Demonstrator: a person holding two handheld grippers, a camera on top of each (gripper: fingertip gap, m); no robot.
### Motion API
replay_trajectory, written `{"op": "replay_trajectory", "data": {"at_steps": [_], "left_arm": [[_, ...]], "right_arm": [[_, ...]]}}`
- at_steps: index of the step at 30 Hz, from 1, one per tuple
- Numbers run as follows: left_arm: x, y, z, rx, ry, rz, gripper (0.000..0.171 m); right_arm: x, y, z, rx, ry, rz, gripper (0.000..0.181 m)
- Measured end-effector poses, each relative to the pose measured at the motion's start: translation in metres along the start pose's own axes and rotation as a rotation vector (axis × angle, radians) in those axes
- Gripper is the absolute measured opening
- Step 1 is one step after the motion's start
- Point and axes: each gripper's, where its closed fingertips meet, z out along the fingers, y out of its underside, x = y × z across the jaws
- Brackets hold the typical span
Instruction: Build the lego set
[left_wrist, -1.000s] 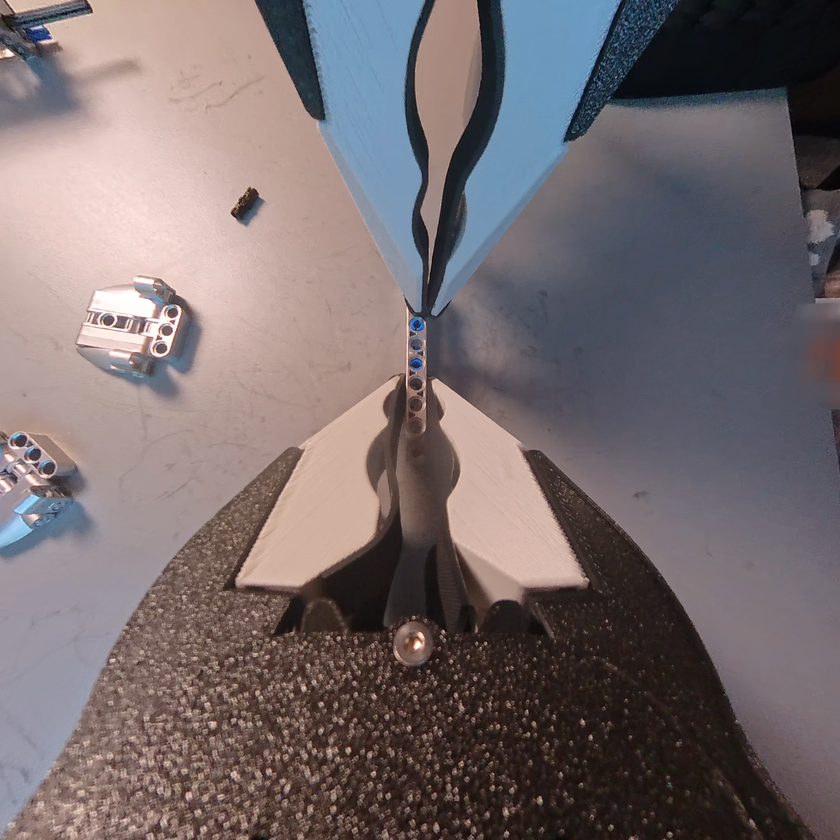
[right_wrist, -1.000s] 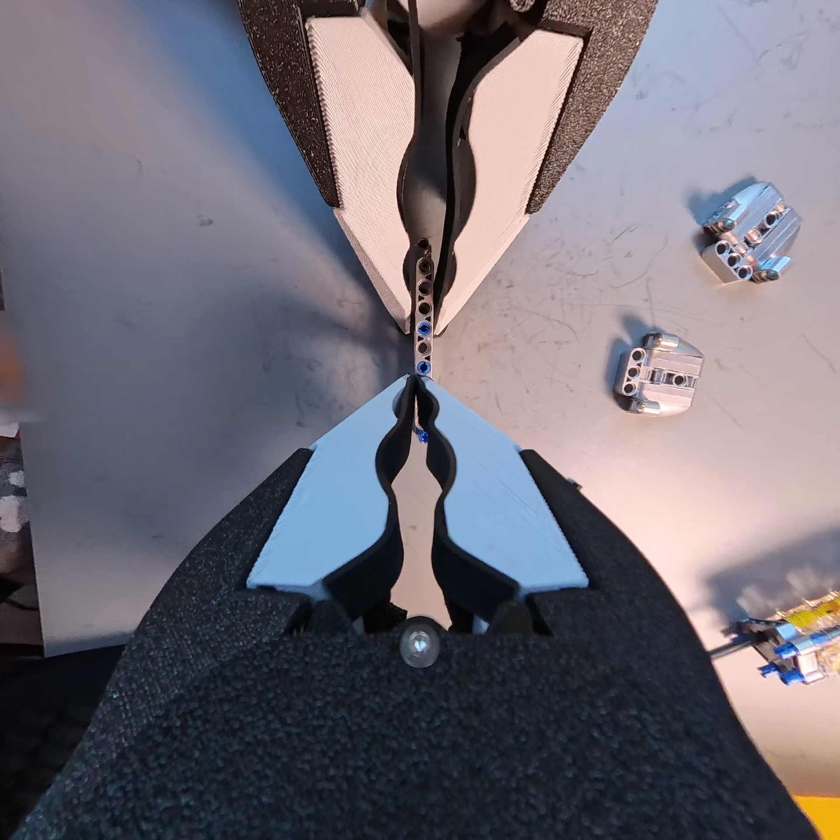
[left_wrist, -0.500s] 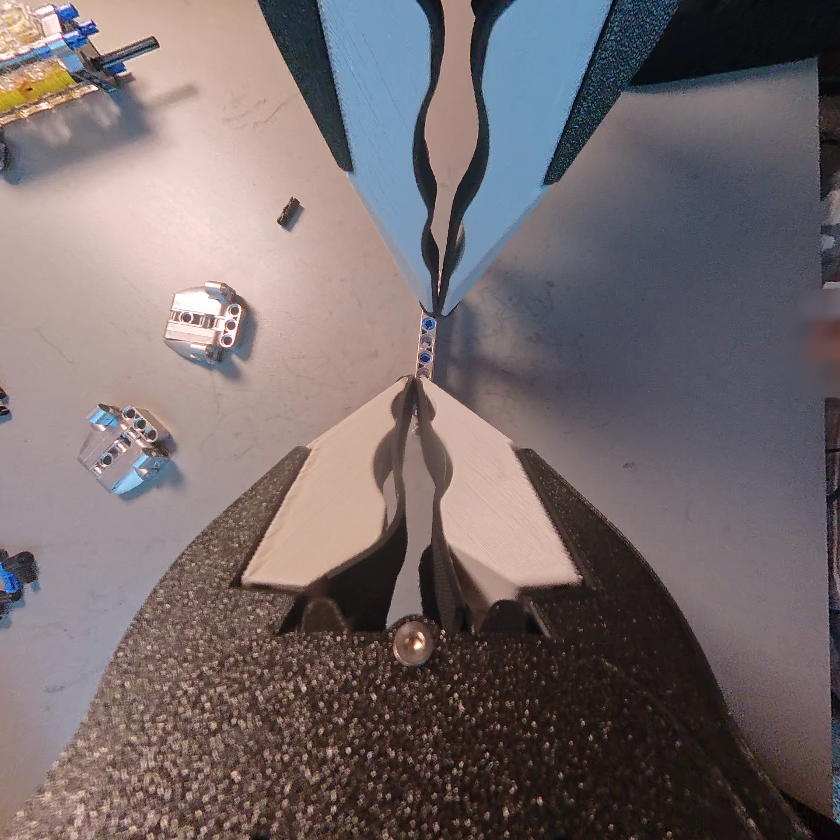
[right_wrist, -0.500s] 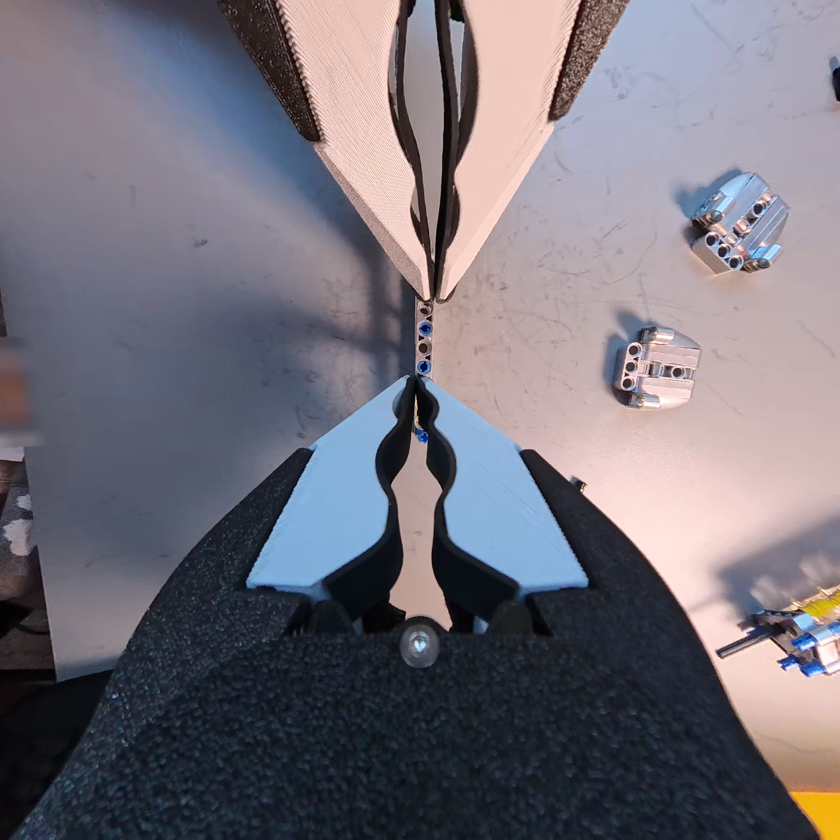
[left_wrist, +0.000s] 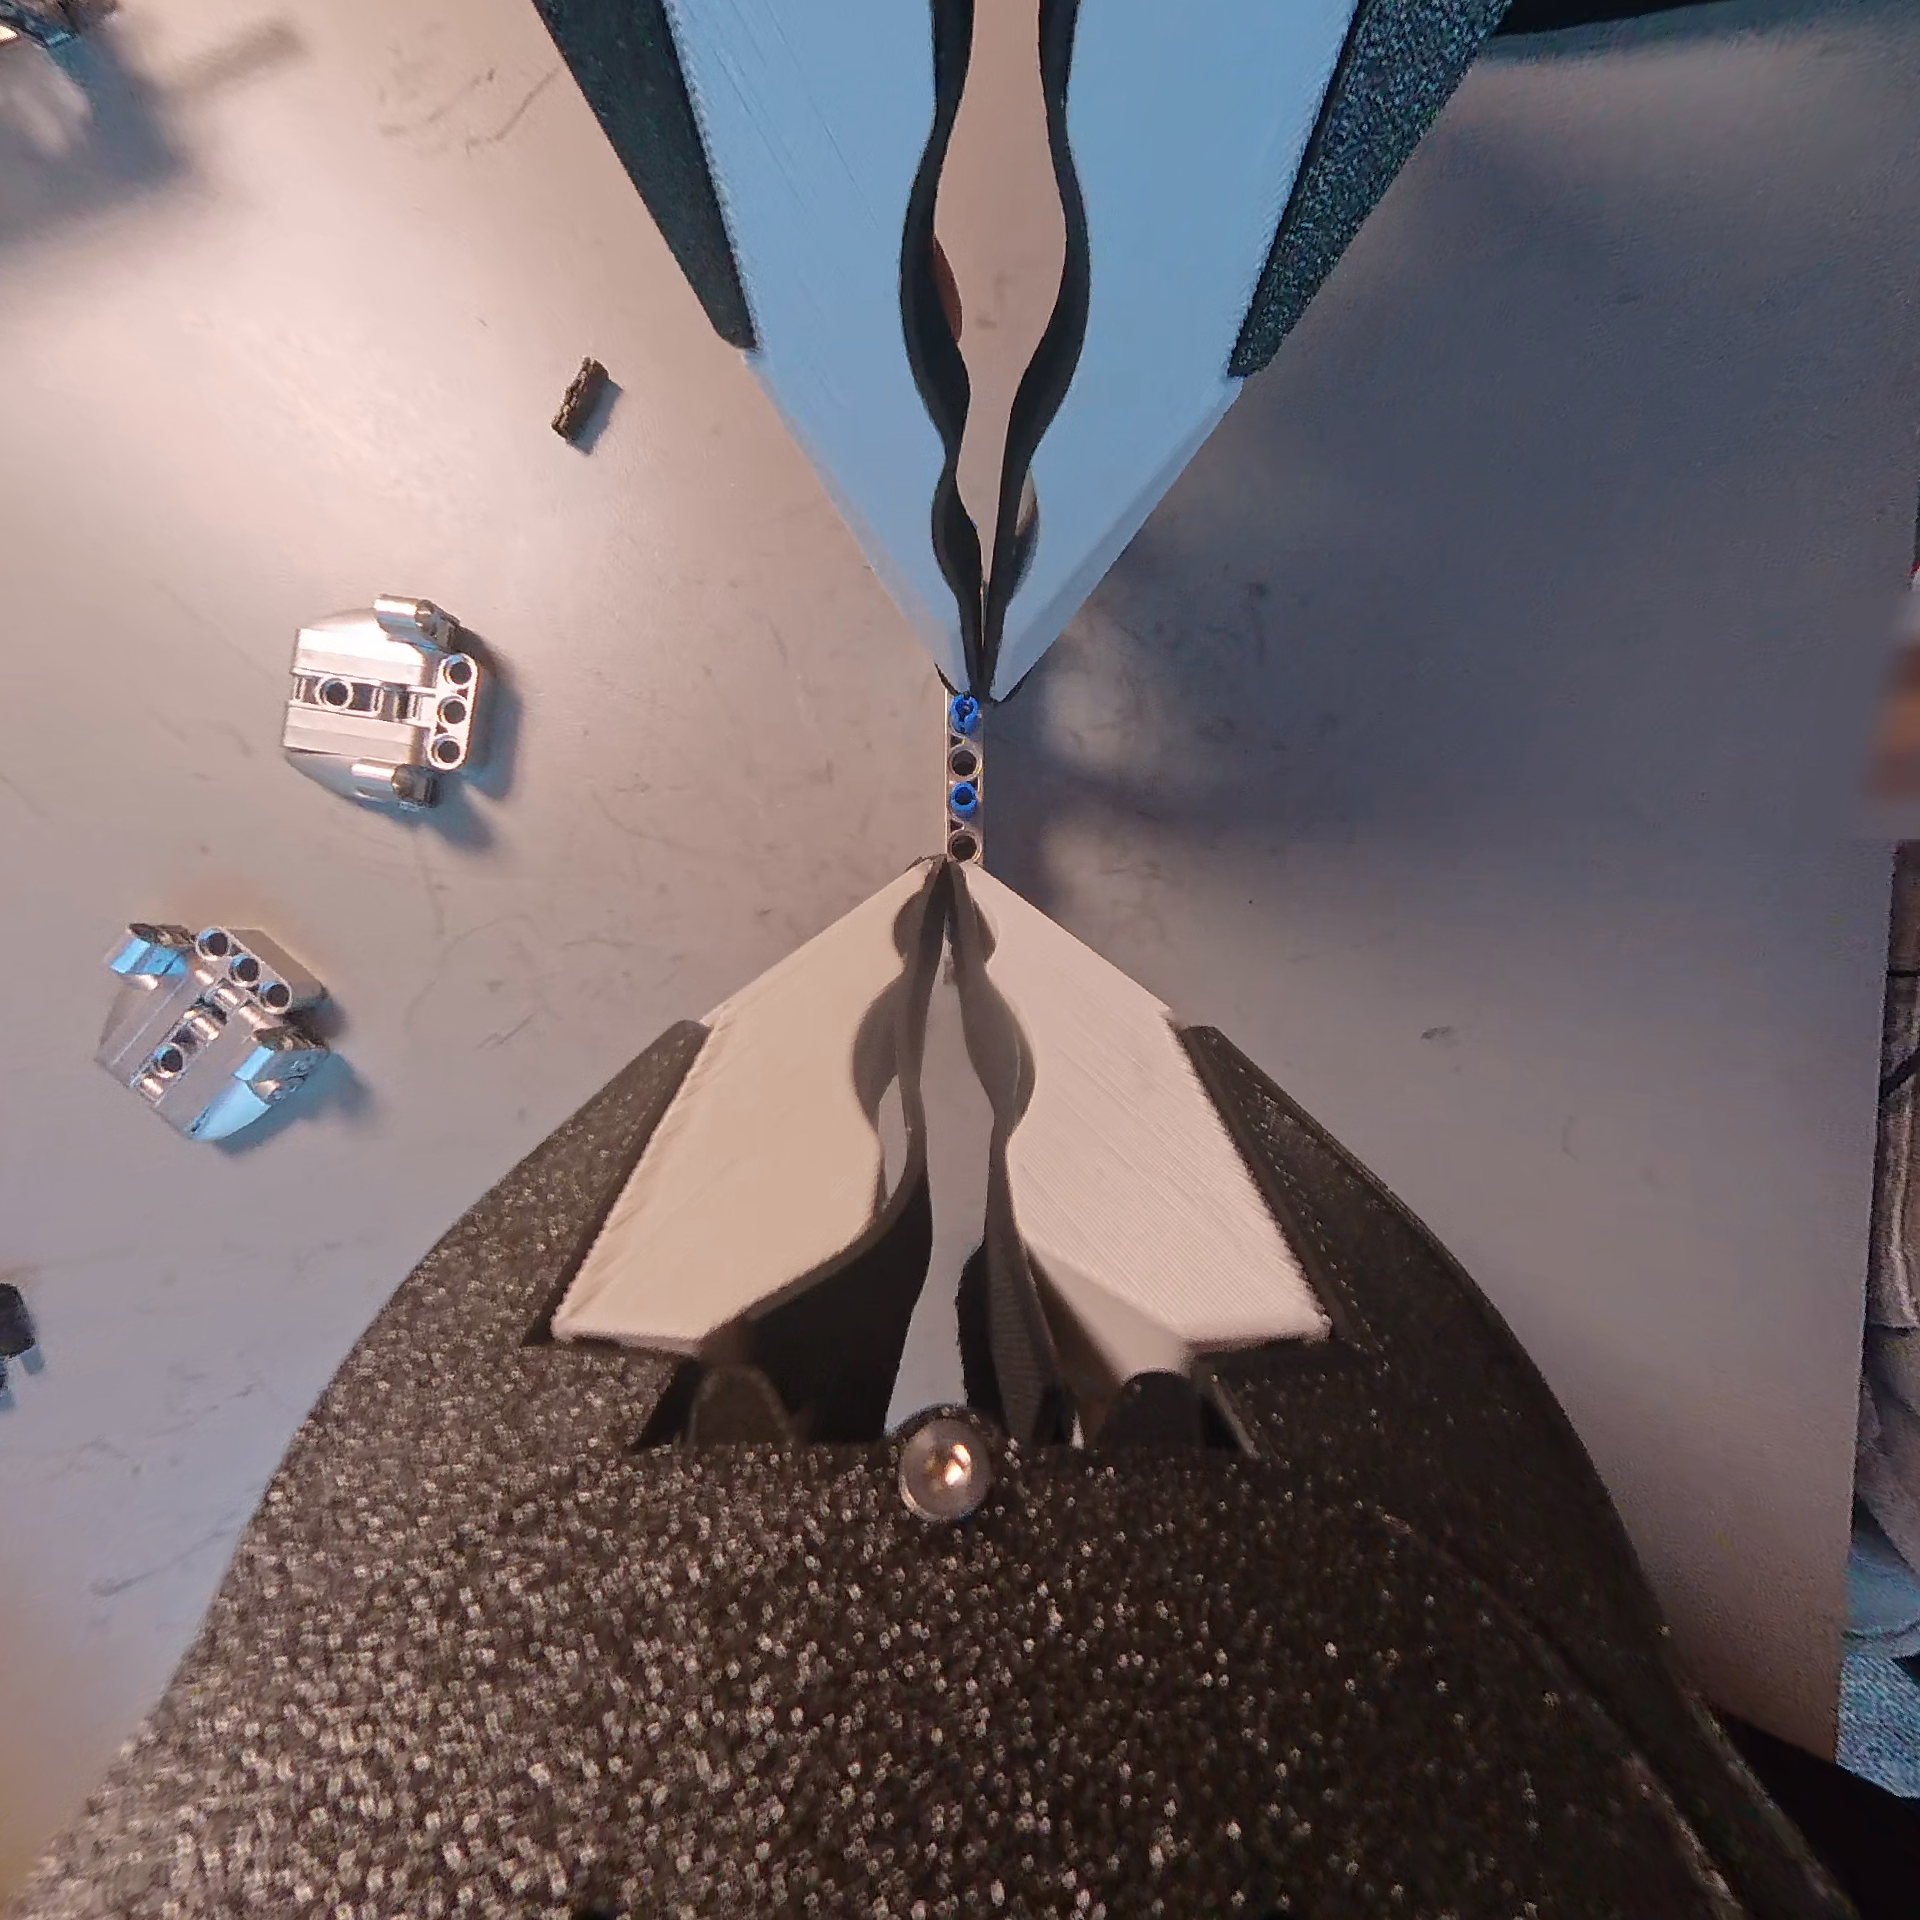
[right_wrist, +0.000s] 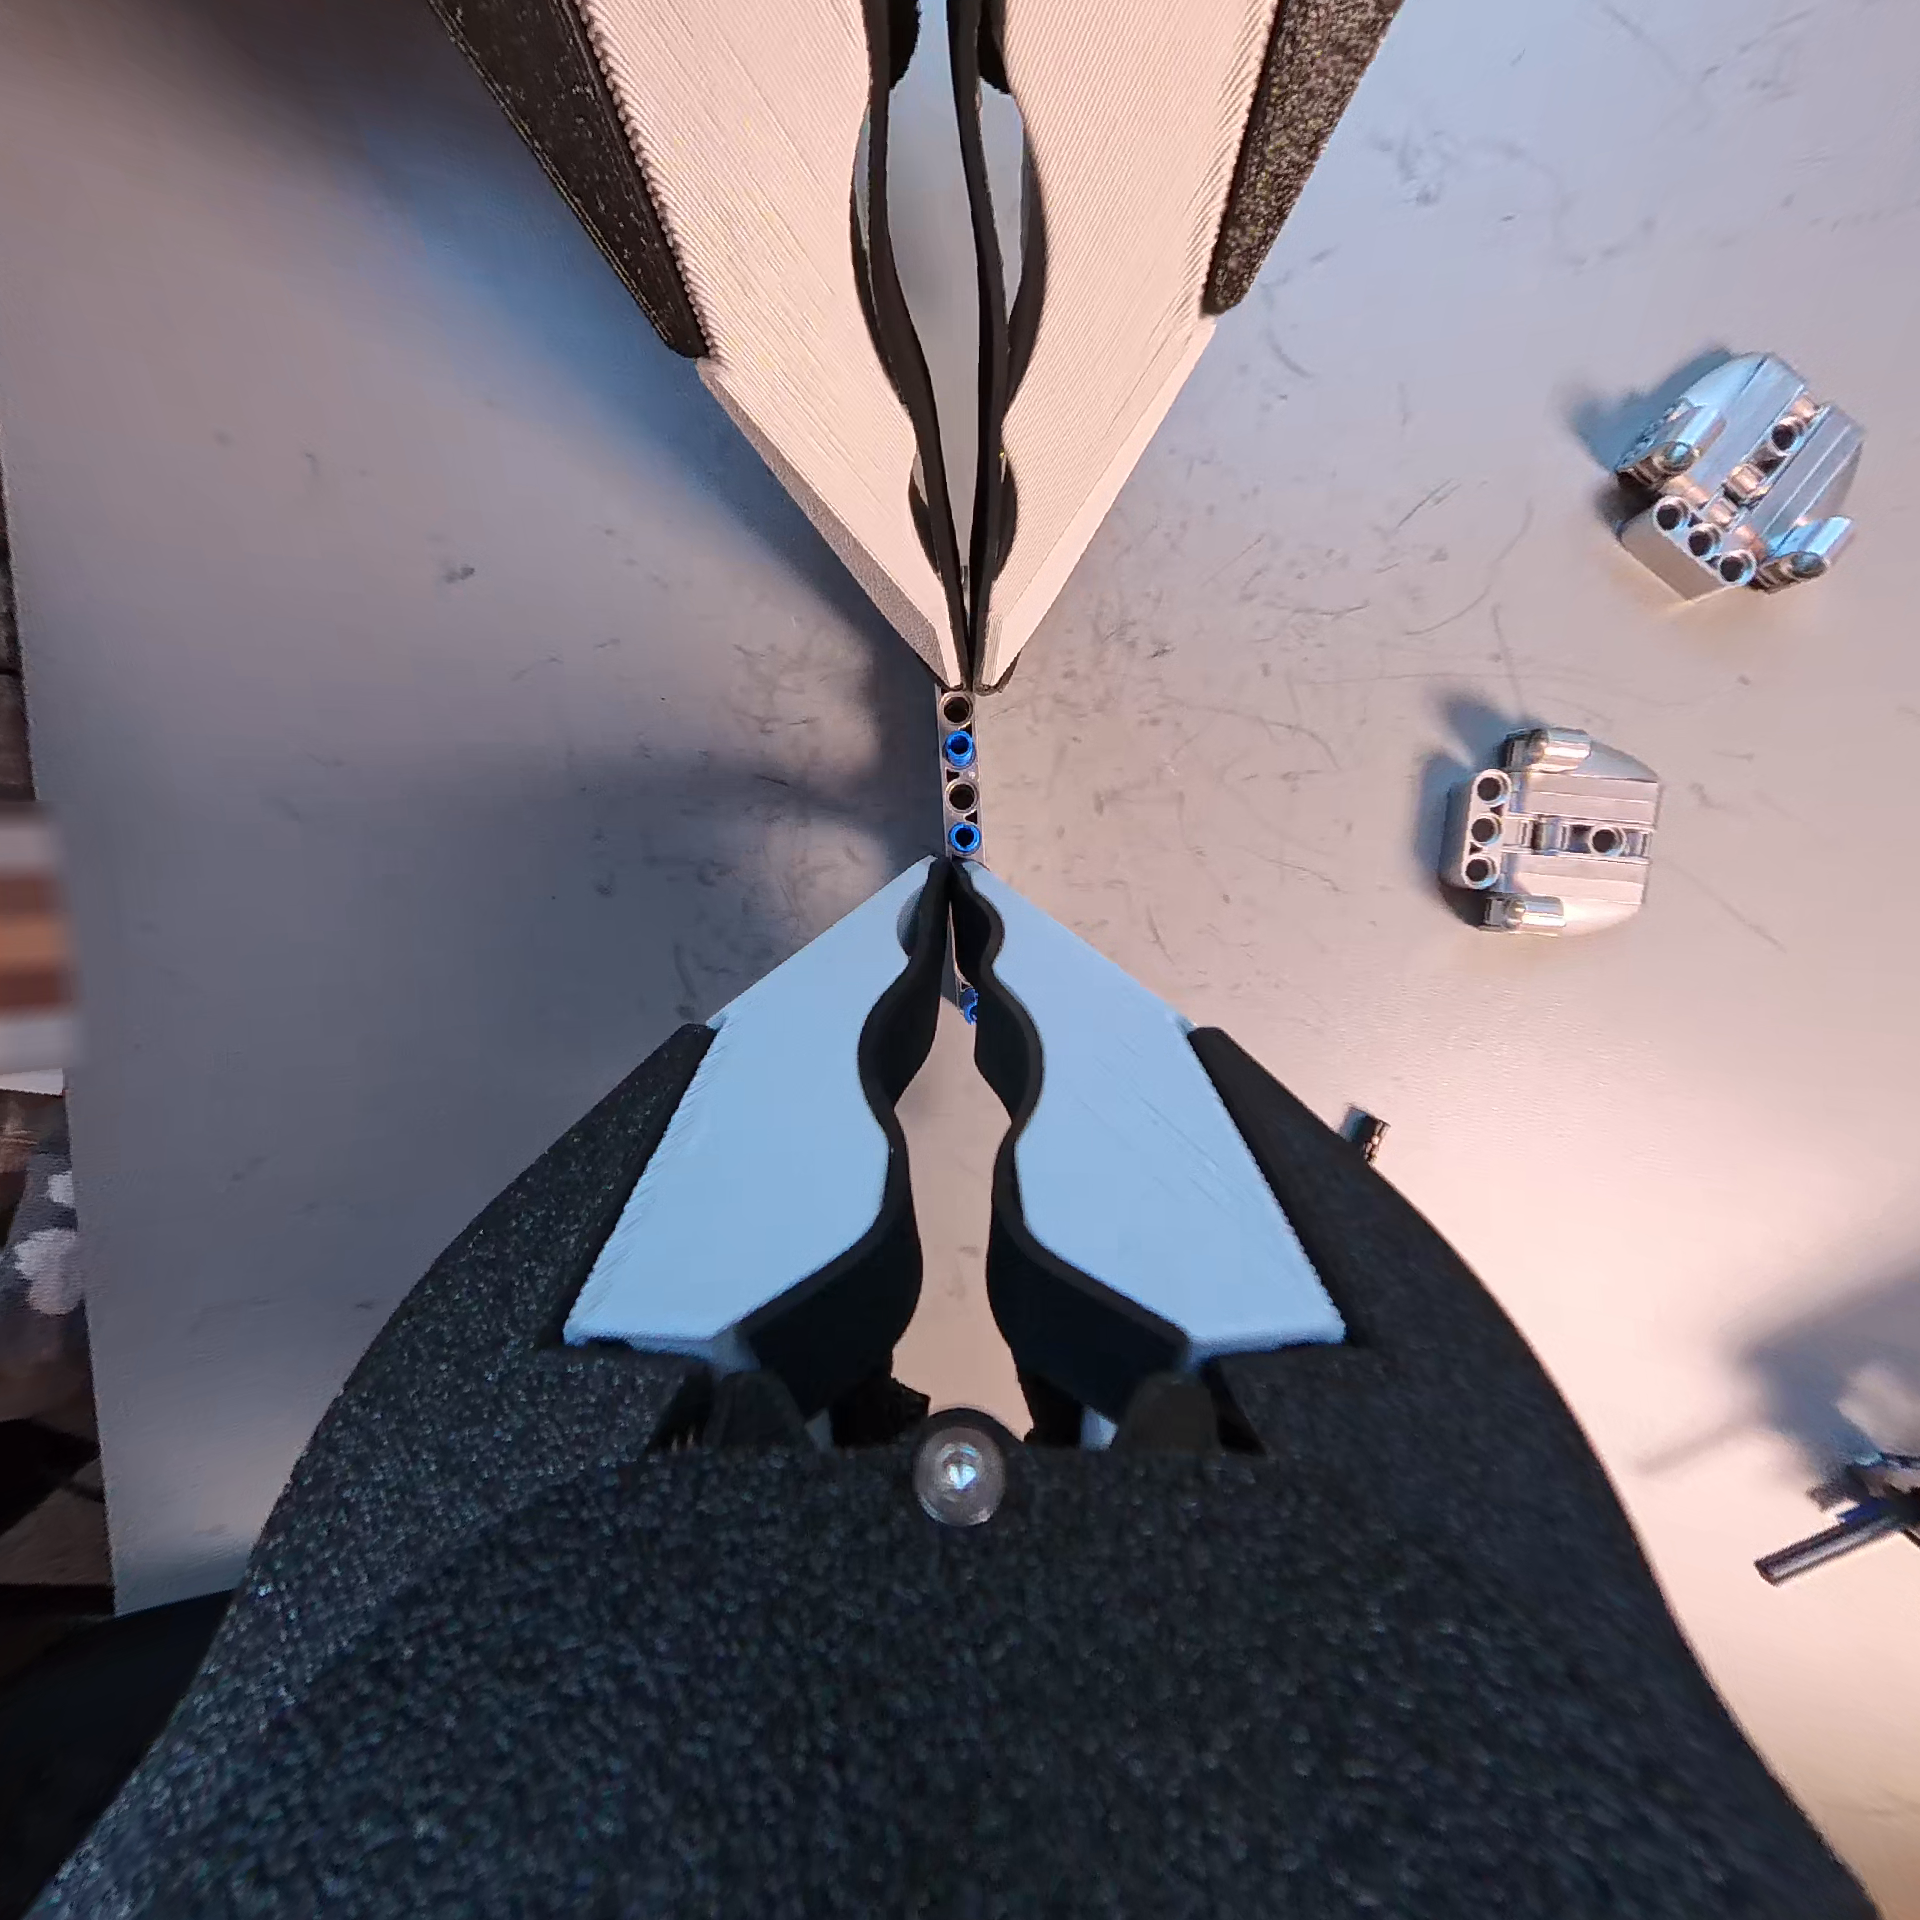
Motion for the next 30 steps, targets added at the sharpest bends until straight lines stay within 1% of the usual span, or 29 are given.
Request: {"op": "replay_trajectory", "data": {"at_steps": [4, 6, 8, 9, 11, 13, 14, 16, 18, 19, 20, 21, 22, 23, 24, 26, 28, 30], "left_arm": [[0.0, 0.0, 0.0, -0.005, 0.011, 0.002, 0.0], [-0.002, -0.002, -0.001, 0.027, 0.013, -0.017, 0.0], [-0.01, -0.009, -0.011, 0.127, -0.007, -0.072, 0.003], [-0.014, -0.014, -0.02, 0.199, -0.002, -0.119, 0.009], [-0.022, -0.022, -0.039, 0.341, 0.026, -0.213, 0.019], [-0.019, -0.02, -0.046, 0.429, 0.087, -0.264, 0.024], [-0.015, -0.017, -0.043, 0.438, 0.113, -0.27, 0.027], [-0.004, -0.01, -0.027, 0.399, 0.127, -0.236, 0.032], [0.002, -0.005, -0.009, 0.322, 0.087, -0.174, 0.032], [0.003, -0.003, -0.001, 0.28, 0.061, -0.144, 0.029], [0.001, -0.001, 0.005, 0.237, 0.028, -0.118, 0.023], [-0.002, 0.002, 0.01, 0.202, 0.006, -0.099, 0.008], [-0.003, 0.003, 0.012, 0.192, 0.013, -0.104, 0.006], [-0.003, 0.002, 0.011, 0.199, 0.049, -0.139, 0.005], [-0.004, 0.003, 0.01, 0.212, 0.083, -0.194, 0.005], [-0.007, -0.002, 0.002, 0.295, 0.176, -0.33, 0.005], [-0.01, -0.009, -0.012, 0.4, 0.287, -0.456, 0.005], [-0.011, -0.018, -0.026, 0.495, 0.391, -0.523, 0.005]], "right_arm": [[0.0, 0.0, 0.0, 0.006, 0.019, -0.02, 0.0], [0.004, 0.0, -0.005, 0.043, 0.05, -0.016, 0.0], [0.007, -0.009, -0.023, 0.165, 0.068, 0.026, 0.014], [0.008, -0.013, -0.034, 0.238, 0.08, 0.045, 0.022], [0.009, -0.011, -0.053, 0.348, 0.099, 0.077, 0.029], [0.009, 0.004, -0.056, 0.371, 0.12, 0.109, 0.033], [0.008, 0.014, -0.051, 0.354, 0.129, 0.118, 0.034], [0.004, 0.025, -0.036, 0.314, 0.135, 0.119, 0.034], [0.001, 0.025, -0.022, 0.291, 0.132, 0.1, 0.034], [0.001, 0.023, -0.016, 0.282, 0.131, 0.09, 0.034], [0.004, 0.02, -0.011, 0.274, 0.136, 0.082, 0.031], [0.008, 0.018, -0.006, 0.261, 0.141, 0.075, 0.024], [0.01, 0.017, -0.001, 0.245, 0.133, 0.066, 0.014], [0.012, 0.015, 0.003, 0.234, 0.118, 0.053, 0.009], [0.014, 0.013, 0.004, 0.237, 0.11, 0.041, 0.01], [0.022, 0.006, -0.001, 0.274, 0.115, 0.028, 0.016], [0.027, -0.005, -0.012, 0.374, 0.136, 0.004, 0.023], [0.025, -0.017, -0.024, 0.488, 0.161, -0.052, 0.036]]}}
